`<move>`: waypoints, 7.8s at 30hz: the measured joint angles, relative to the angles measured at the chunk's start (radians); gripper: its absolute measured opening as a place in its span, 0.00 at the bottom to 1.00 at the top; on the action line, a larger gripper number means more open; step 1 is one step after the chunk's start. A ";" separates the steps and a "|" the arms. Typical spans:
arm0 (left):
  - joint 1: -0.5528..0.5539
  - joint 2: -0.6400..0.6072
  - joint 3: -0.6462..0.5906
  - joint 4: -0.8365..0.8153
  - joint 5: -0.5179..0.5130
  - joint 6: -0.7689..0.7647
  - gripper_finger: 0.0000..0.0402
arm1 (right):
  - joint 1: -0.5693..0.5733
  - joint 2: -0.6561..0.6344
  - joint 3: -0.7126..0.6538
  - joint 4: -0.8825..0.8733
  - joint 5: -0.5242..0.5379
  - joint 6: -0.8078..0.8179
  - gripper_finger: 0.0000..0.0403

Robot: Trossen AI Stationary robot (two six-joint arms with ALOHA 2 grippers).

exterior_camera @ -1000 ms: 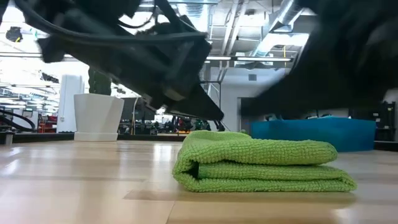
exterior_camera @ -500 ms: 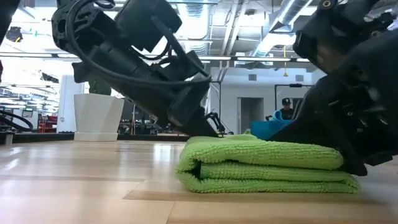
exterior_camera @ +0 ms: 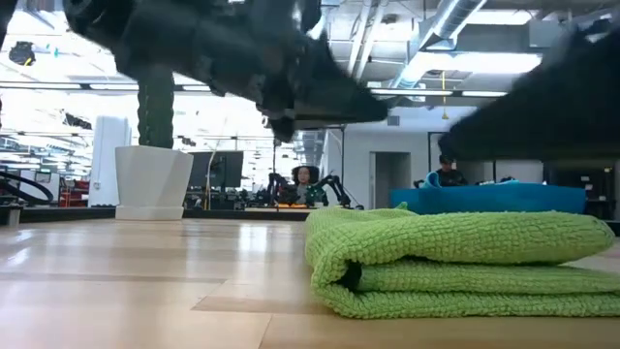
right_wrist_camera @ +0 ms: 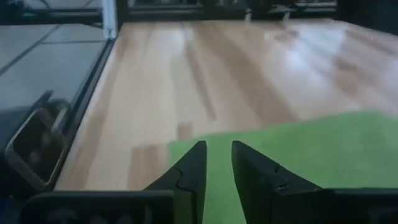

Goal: Fold microfiber towels
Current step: Put the green microfiber cloth into the blue bin, then return to Home Position

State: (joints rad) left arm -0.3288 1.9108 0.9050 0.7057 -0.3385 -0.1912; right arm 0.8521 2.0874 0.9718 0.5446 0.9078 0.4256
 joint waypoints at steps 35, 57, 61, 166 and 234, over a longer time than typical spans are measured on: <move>0.020 0.297 0.189 -0.295 -0.258 -0.555 0.00 | 0.118 -0.175 0.000 -0.639 0.179 0.533 0.25; -0.058 0.111 0.183 -0.225 -0.479 -0.727 0.00 | 0.069 -0.596 0.002 -1.227 -0.507 1.340 0.18; -0.044 -0.016 0.182 -0.419 -0.443 -0.562 0.00 | 0.045 -0.555 0.002 -1.162 -0.515 1.315 0.20; -0.289 -0.353 0.185 -1.326 -0.613 -0.894 0.00 | -1.102 -1.043 0.002 -1.780 -0.467 0.736 0.05; -0.317 -0.357 0.186 -1.407 -0.627 -0.910 0.00 | -1.370 -0.789 -0.232 -0.928 -0.386 0.121 0.20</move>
State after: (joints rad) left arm -0.6456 1.5539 1.0908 -0.7009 -0.9652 -1.1013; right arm -0.5179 1.2988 0.7395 -0.3836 0.5222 0.5463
